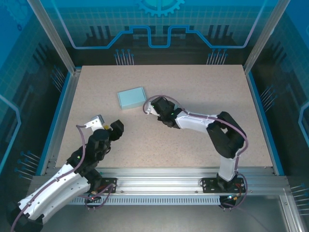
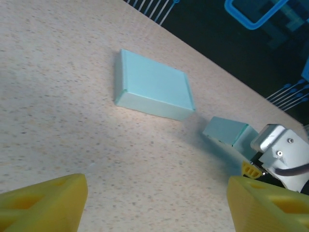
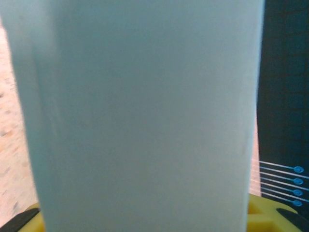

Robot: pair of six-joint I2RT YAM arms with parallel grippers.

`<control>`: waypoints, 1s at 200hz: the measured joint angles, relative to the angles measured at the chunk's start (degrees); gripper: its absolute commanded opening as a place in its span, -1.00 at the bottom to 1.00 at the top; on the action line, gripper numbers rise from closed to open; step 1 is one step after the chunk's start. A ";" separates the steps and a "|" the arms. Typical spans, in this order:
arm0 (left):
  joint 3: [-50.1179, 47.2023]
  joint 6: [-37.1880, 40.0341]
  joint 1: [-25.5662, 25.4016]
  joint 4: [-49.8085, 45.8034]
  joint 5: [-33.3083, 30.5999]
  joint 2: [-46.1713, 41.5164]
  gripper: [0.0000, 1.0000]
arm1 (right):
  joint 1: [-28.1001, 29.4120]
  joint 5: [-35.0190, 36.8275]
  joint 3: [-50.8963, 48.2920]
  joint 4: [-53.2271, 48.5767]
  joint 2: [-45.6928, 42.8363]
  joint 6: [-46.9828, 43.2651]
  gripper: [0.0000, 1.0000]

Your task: Fold the paper box

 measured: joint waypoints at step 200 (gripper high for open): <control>0.04 2.93 0.37 -1.29 -1.18 2.67 0.70 | 1.53 1.60 -12.39 7.28 -8.57 7.65 1.00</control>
